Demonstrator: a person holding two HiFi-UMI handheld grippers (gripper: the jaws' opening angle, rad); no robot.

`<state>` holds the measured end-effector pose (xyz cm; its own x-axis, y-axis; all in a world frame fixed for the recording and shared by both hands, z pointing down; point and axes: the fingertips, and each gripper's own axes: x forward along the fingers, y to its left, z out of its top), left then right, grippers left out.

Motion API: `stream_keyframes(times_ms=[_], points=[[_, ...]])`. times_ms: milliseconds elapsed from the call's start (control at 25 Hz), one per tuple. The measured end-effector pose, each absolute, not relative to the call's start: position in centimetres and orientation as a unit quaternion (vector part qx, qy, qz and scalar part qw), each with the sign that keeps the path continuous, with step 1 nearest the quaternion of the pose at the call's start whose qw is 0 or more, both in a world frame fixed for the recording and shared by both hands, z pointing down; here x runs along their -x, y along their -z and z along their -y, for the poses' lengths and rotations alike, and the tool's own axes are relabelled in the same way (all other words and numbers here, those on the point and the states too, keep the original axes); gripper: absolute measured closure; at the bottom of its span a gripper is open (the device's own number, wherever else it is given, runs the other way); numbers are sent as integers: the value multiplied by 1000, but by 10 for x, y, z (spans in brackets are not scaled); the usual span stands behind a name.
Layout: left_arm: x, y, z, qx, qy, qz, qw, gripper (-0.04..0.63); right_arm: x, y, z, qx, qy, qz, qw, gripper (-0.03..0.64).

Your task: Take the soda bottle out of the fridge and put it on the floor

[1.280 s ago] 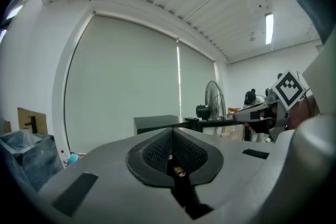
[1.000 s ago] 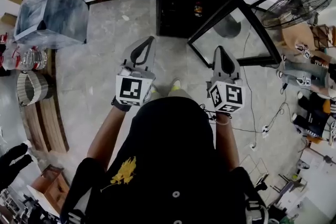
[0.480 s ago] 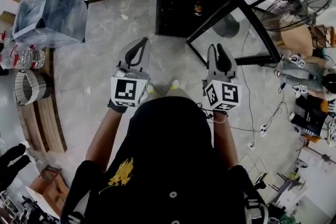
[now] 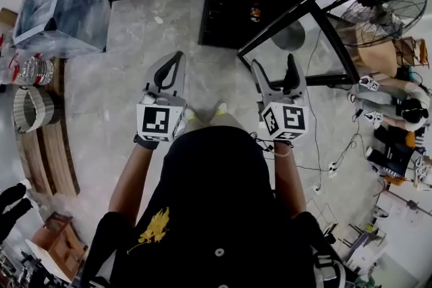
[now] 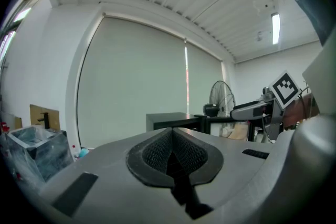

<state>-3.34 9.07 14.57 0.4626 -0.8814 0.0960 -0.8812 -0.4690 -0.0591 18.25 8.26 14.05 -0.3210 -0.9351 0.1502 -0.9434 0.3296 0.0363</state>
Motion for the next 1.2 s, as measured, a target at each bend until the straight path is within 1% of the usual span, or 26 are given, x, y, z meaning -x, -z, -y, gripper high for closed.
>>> stream_keyframes(times_ms=[200,400,560,640,760,880,1200], points=[[47,-134,-85,855,49,-515,32,577,-177,-146,-73,-581,-32,809,79,230],[59,-139,-78,845,32,-534,12,577,-173,-161,-53,-580,-32,809,93,233],[48,-155,-64,845,54,-533,0,577,-184,-180,-20,-586,-39,803,103,264],[42,-162,-55,844,61,-534,-4,577,-191,-192,2,-589,-45,800,104,271],[38,-176,-41,837,67,-543,-1,577,-205,-223,46,-603,-75,788,98,310],[33,-194,-29,828,65,-557,-11,577,-220,-256,95,-620,-99,772,98,319],[11,-231,10,819,86,-566,-30,577,-243,-334,221,-631,-83,756,154,330]])
